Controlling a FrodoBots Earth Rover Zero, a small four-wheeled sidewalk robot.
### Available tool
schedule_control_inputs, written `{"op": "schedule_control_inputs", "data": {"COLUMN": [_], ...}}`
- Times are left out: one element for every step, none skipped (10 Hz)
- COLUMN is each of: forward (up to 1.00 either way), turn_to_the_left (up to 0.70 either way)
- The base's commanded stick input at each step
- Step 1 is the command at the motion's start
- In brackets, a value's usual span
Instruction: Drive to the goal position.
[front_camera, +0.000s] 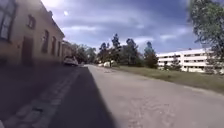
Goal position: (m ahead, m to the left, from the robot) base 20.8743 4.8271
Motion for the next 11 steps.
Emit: {"op": "schedule_control_inputs", "data": {"forward": [0.70,0.70,0.70,0.70,0.70,0.70,0.70,0.70,0.70,0.70,0.70], "turn_to_the_left": [0.07,0.07,0.07,0.07,0.07,0.07,0.07,0.07,0.07,0.17,0.27]}}
